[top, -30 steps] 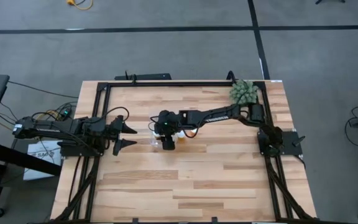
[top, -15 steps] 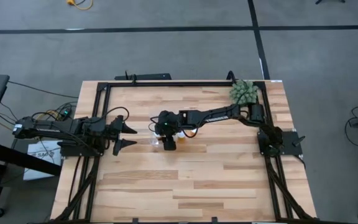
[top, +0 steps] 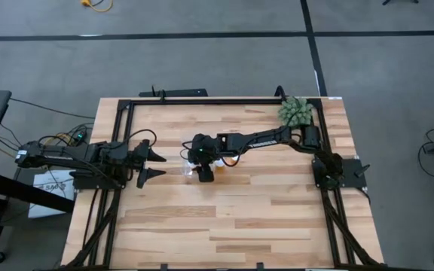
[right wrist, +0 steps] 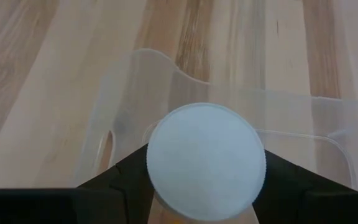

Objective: Pick and place pill bottles into a basket
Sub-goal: Put the orange pill bottle into the transparent container

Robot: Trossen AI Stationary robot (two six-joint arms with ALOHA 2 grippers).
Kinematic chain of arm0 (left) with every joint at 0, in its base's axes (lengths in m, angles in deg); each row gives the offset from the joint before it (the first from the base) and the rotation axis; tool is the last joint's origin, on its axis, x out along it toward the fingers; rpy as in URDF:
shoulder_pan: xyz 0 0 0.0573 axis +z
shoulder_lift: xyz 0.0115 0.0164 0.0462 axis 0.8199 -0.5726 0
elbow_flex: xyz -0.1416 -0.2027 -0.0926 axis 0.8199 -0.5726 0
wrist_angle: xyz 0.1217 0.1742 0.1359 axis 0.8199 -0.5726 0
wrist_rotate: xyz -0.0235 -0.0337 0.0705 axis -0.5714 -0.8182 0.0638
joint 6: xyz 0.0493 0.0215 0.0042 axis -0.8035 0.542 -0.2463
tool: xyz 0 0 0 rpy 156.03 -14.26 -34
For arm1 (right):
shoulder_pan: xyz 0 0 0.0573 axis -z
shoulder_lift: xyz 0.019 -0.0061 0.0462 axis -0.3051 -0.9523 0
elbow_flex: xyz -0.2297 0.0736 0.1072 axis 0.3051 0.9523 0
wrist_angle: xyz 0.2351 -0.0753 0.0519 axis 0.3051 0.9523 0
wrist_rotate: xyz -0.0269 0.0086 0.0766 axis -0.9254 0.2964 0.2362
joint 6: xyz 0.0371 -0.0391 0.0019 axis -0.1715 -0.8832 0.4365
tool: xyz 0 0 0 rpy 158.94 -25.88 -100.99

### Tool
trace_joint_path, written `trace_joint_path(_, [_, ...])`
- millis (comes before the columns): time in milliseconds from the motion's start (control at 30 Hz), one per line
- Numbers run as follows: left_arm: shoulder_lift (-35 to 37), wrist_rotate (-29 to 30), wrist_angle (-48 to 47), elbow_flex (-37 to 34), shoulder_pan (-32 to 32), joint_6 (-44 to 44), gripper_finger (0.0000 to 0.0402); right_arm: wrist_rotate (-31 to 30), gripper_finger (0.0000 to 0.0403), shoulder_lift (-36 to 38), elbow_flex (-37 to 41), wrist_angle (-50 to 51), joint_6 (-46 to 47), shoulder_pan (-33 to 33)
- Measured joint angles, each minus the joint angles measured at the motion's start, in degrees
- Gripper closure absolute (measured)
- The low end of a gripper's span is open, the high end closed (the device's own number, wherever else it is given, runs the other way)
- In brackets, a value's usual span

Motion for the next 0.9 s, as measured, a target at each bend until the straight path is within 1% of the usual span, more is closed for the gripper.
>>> trace_joint_path(133, [0.0,0.0,0.0,0.0,0.0,0.0,0.0154,1.3,0.0189,0.0,0.0,0.0,-0.8,0.0])
trace_joint_path(333, [0.0,0.0,0.0,0.0,0.0,0.0,0.0154,1.3,0.0180,0.0,0.0,0.0,-0.8,0.0])
trace_joint_path(700, [0.0,0.0,0.0,0.0,0.0,0.0,0.0154,1.4,0.0149,0.1,0.0,0.0,-0.8,0.1])
trace_joint_path(900, [0.0,0.0,0.0,0.0,0.0,0.0,0.0154,1.4,0.0142,0.1,0.0,0.0,-0.8,0.1])
